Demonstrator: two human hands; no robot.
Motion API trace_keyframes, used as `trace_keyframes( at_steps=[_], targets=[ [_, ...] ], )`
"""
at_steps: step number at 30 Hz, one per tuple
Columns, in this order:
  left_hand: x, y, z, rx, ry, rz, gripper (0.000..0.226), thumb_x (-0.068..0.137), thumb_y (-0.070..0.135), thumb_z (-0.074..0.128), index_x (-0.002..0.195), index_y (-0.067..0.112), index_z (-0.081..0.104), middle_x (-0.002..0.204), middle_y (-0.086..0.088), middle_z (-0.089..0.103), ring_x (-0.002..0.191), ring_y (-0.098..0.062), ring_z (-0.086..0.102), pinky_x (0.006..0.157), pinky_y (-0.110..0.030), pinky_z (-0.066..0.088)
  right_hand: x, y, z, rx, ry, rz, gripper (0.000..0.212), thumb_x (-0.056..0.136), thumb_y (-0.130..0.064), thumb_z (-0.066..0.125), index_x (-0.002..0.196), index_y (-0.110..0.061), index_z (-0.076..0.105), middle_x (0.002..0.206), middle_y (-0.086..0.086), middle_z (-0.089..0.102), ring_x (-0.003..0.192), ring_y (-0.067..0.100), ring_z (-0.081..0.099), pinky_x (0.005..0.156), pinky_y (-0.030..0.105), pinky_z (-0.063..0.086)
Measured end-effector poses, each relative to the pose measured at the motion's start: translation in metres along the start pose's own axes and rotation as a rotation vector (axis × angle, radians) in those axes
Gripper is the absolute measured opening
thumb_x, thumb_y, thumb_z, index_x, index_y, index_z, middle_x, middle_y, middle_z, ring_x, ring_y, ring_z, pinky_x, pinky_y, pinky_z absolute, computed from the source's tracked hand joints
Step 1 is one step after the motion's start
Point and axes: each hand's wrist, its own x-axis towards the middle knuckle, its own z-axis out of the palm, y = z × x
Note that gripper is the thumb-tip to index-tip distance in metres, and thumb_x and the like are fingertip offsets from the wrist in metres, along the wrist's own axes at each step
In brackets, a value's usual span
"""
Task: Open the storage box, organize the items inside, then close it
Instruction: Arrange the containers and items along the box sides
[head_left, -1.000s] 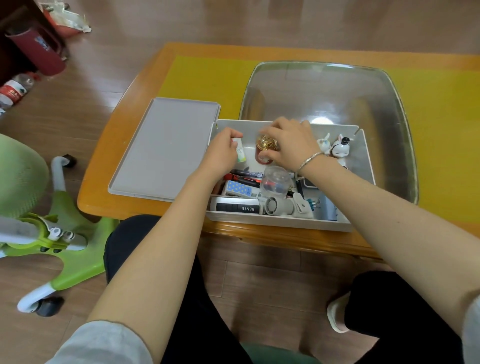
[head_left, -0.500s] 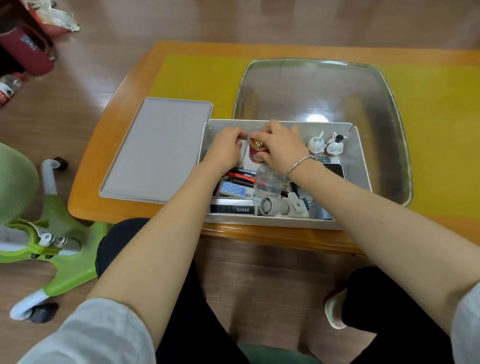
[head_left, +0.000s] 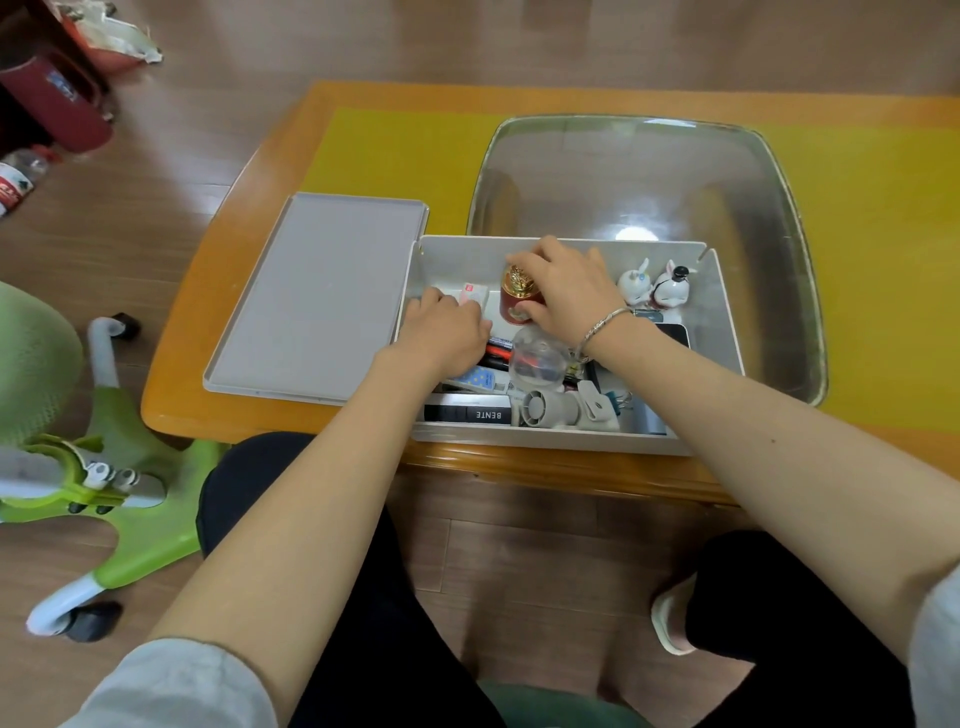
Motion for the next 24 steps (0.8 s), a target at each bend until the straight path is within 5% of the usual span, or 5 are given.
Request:
trace_keyframes(
  at_steps=[8,18,24],
  targets=[
    [-0.004,-0.001,0.015,-0.097,-0.083,0.065,0.053,0.097,0.052,0.024,0.147,0.034,0.031,0.150,-0.008,0.036,0.138,-0.034,0.019,0.106,-0.051,0.020,0.004,-0.003,0.000,0.019,-0.007,0.004,0.043,0.087,-0.027,0.063,0.127,-0.019,0.050,0.121,0.006,0.051,0.112,0.027,0.049,0.092,0.040,0.034],
    [-0.014,0.002,0.008,-0.107,-0.016,0.077,0.054,0.097,0.056,0.024,0.137,0.026,0.047,0.146,-0.007,0.041,0.136,-0.031,0.026,0.106,-0.049,0.022,0.001,0.000,-0.004,0.125,-0.030,0.028,0.047,0.086,-0.030,0.063,0.129,-0.018,0.049,0.119,0.008,0.048,0.102,0.031,0.053,0.092,0.042,0.039],
    [-0.014,0.004,0.005,-0.076,-0.117,0.096,0.055,0.099,0.052,0.019,0.145,0.027,0.035,0.156,-0.005,0.026,0.144,-0.028,0.013,0.111,-0.054,0.017,0.004,-0.007,-0.007,0.159,-0.024,0.077,0.042,0.087,-0.029,0.063,0.125,-0.015,0.053,0.118,0.009,0.050,0.103,0.030,0.054,0.094,0.042,0.040]
  ],
)
